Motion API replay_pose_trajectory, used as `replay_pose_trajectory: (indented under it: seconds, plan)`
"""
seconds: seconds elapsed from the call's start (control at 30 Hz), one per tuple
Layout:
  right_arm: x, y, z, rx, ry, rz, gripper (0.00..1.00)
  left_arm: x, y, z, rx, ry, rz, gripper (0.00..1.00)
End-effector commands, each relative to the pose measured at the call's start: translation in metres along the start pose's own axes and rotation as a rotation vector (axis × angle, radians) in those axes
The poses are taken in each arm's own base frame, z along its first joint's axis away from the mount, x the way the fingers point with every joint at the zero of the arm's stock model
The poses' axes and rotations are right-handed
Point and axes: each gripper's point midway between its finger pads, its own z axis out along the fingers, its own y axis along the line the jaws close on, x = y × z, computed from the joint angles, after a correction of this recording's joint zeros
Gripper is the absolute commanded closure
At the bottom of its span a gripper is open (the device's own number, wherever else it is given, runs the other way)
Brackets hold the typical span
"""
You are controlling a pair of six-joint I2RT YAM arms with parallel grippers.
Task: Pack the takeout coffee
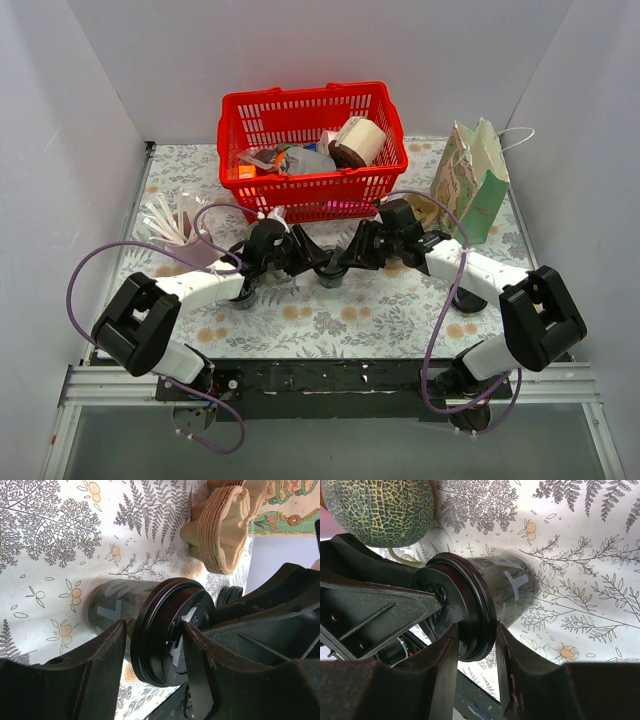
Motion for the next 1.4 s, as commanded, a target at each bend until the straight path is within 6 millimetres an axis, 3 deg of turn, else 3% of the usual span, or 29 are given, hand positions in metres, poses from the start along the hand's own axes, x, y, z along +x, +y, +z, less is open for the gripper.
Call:
replay_pose_trajectory:
  seconds: [0.0,0.07,0.23,0.27,0.3,0.5,0.8,0.93,1.0,1.13,1.37]
  plan:
    - [0.027,-0.045,0.008,0.112,0.061,0.043,0.85,0.019,0.009,-0.003,-0.016,0.071,-0.020,0.54]
    - [0.032,-0.054,0.010,0.109,0.064,0.060,0.88,0.021,0.011,-0.004,-0.017,0.078,-0.024,0.54]
    - [0.031,-0.050,0.012,-0.018,0.011,0.050,0.99,0.023,0.012,-0.004,-0.023,0.085,-0.026,0.53]
    - [0.023,-0.042,0.012,-0.082,-0.018,0.031,0.99,0.023,0.012,-0.004,-0.022,0.086,-0.027,0.52]
    - [0.031,-0.038,0.010,-0.134,0.008,0.028,0.99,0.023,0.011,-0.005,-0.021,0.089,-0.027,0.52]
    - [0.032,-0.005,0.007,-0.365,0.002,-0.031,0.99,0.025,0.008,-0.005,-0.003,0.104,-0.027,0.51]
    - [0.035,0.010,0.004,-0.492,0.016,0.051,0.99,0.027,0.004,-0.006,0.014,0.113,-0.048,0.51]
    - [0.024,0.003,0.006,-0.373,-0.015,0.006,0.86,0.028,0.007,-0.005,0.000,0.109,-0.060,0.55]
    - [0.019,-0.012,0.007,-0.258,-0.037,-0.012,0.82,0.026,0.010,-0.004,-0.018,0.098,-0.064,0.57]
    - [0.008,-0.020,-0.001,-0.154,-0.074,-0.055,0.72,0.026,0.016,-0.004,-0.045,0.095,-0.068,0.58]
    - [0.038,-0.019,0.010,-0.133,0.065,-0.078,0.61,0.030,0.025,-0.006,-0.070,0.103,-0.060,0.56]
